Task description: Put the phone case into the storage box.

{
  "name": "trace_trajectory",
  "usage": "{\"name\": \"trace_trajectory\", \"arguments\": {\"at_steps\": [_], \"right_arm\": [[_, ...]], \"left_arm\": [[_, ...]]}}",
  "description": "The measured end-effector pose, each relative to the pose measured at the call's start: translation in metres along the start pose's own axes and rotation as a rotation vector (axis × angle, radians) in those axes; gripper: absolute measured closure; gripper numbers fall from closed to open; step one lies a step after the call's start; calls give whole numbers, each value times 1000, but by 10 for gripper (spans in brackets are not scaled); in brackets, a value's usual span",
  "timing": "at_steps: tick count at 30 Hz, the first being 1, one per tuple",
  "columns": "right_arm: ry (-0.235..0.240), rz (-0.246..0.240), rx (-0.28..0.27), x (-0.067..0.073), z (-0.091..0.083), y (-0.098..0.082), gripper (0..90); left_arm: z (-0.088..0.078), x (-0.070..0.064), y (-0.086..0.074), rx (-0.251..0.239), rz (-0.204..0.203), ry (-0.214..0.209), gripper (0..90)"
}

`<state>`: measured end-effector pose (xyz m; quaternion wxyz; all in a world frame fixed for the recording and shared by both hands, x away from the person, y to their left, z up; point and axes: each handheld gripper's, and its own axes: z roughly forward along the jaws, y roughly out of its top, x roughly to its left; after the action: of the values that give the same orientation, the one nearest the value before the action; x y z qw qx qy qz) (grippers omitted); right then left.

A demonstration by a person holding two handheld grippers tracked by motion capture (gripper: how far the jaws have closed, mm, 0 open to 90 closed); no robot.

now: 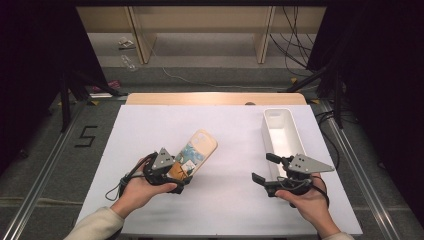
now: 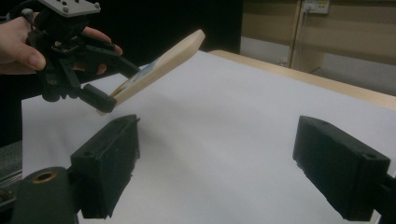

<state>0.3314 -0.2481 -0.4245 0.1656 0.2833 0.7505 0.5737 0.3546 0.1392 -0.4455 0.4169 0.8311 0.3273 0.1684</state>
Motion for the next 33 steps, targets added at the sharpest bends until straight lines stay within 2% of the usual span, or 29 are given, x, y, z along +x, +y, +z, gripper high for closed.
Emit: {"name": "trace_trajectory", "arguments": {"at_steps": [8,14,33], "right_arm": [[13,4,-2,5,7,5,145],[15,0,6,9,16,9,96],[38,5,8,17,45,21,79]], "left_arm": [[1,-4,1,-6,11,-10,112],[2,-7,2,-6,16,-19,112],[7,-16,5,-14,37,-32,112]]}}
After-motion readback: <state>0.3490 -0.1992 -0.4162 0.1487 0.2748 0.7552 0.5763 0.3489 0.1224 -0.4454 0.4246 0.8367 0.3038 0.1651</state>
